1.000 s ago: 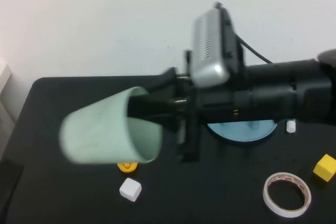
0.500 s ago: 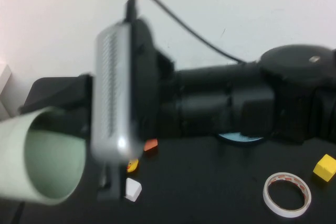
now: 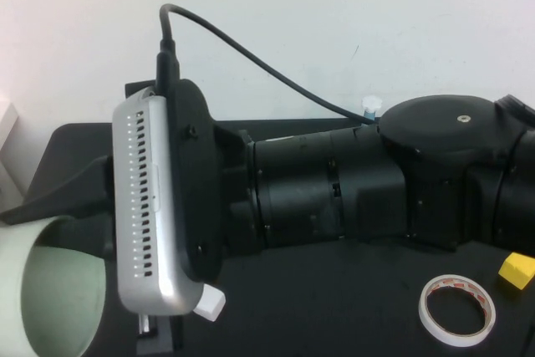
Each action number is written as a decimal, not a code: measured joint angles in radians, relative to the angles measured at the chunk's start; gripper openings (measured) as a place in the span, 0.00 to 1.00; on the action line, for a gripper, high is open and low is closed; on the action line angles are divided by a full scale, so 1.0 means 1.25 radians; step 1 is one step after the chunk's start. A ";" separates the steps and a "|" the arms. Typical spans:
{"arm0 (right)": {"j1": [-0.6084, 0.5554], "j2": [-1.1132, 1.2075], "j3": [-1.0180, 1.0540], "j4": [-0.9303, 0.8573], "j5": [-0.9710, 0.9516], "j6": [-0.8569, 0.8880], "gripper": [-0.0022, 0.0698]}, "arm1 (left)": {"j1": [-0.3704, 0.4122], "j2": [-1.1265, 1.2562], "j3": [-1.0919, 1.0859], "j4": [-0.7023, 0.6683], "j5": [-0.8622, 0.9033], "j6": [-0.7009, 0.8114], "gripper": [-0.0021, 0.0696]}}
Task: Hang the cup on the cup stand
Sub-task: Adjust the cup with two arms, then place the cup on the cup holder
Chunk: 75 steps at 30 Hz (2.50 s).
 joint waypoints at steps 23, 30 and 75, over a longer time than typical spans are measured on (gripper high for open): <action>0.000 -0.107 0.000 -0.471 -0.026 0.540 0.68 | 0.000 0.000 -0.003 -0.008 -0.139 0.587 0.83; 0.000 -0.134 0.000 -0.986 0.288 1.098 0.44 | 0.000 0.039 -0.045 -0.004 -0.083 1.184 0.83; 0.000 -0.353 0.319 -1.691 0.480 1.762 0.03 | -0.364 1.319 -0.986 0.023 -0.061 1.463 0.83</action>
